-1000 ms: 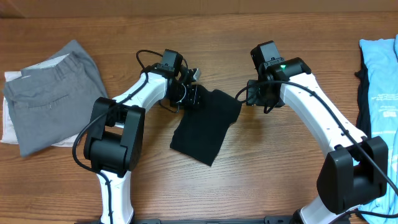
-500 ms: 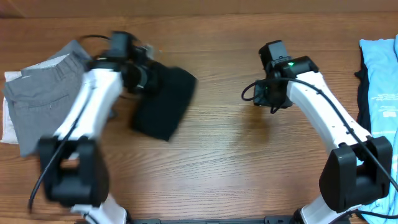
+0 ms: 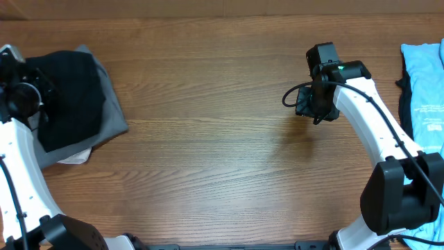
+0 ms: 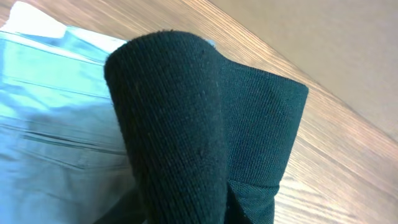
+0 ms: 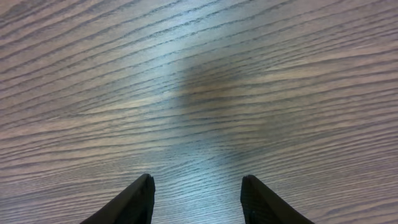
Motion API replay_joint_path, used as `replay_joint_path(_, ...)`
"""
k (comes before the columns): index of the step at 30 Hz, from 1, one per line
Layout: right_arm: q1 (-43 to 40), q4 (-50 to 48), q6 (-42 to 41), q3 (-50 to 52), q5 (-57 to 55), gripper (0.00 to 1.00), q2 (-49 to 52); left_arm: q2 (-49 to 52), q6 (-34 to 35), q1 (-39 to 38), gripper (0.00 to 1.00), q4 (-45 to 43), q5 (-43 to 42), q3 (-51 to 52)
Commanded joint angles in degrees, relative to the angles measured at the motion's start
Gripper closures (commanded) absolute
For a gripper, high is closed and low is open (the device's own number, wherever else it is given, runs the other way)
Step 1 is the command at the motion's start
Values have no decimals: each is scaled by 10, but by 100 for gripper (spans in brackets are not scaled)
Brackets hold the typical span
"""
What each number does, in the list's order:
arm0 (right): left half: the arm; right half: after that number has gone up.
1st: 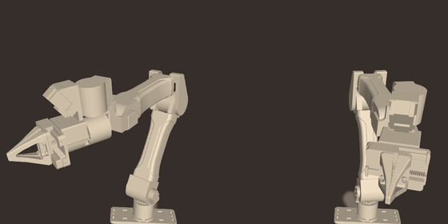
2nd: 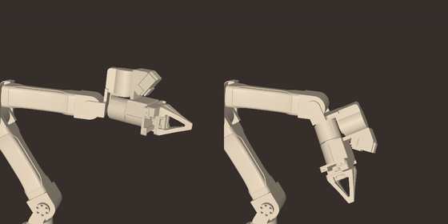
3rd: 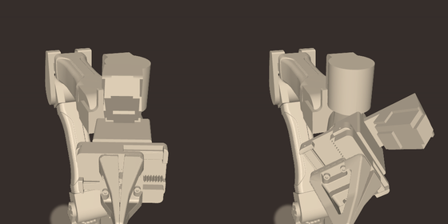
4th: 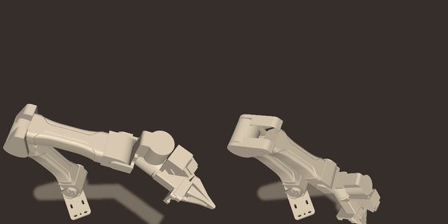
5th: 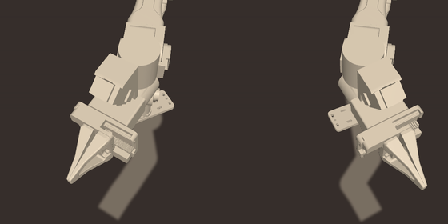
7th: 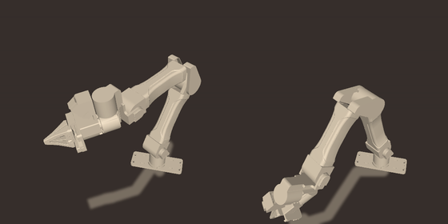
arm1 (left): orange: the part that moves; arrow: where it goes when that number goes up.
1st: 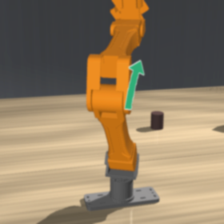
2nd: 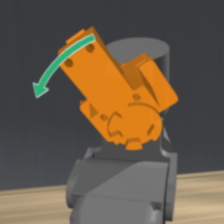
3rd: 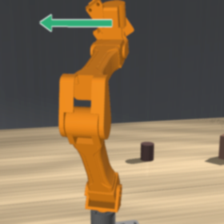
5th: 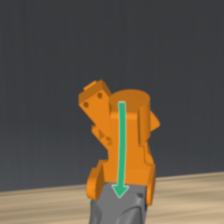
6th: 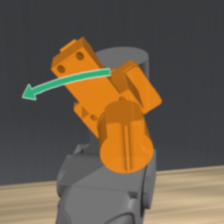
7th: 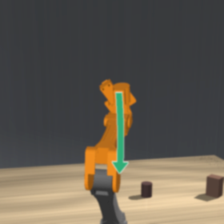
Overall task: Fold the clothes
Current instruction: 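Release the black bundle on the trousers and raise the left gripper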
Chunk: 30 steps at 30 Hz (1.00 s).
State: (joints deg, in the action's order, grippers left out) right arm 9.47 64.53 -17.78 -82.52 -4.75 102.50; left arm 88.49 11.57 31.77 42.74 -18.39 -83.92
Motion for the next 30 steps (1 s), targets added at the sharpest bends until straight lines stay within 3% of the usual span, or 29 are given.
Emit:
replay_joint_path(1, 1, 3, 0, -12, -3, 51, -8, 14, -28, 24, 96, -23, -1, -7)
replay_joint_path(5, 1, 6, 0, -12, -3, 51, -8, 64, -28, 28, 96, -41, 70, -7)
replay_joint_path(10, 1, 13, 0, -12, -3, 51, -8, 112, -28, 31, 96, -116, 73, -7)
replay_joint_path(12, 1, 17, 0, -12, -3, 51, -8, 122, -28, 31, 87, -157, 97, -7)
replay_joint_path(13, 1, 18, 0, -12, -3, 51, -8, 124, -28, 31, 76, -172, 108, -7)
replay_joint_path(16, 1, 18, -2, -12, -3, 51, -8, 125, -28, 33, 23, -199, 162, -7)
replay_joint_path(17, 1, 17, -2, -12, -3, 50, -8, 125, -28, 39, 0, -205, 176, -10)
replay_joint_path(23, 1, 15, -2, -12, -1, 43, -8, 116, -28, 64, 0, -117, 173, -100)
replay_joint_path(24, 1, 14, -2, -12, 0, 39, -8, 115, -28, 64, 0, -98, 172, -118)
replay_joint_path(27, 1, -4, -2, -12, 34, 0, -8, 111, -28, 43, 0, -30, 143, -180)
replay_joint_path(30, 1, -42, -2, -12, 99, 0, -8, 104, -33, -5, 0, 40, 95, -216)
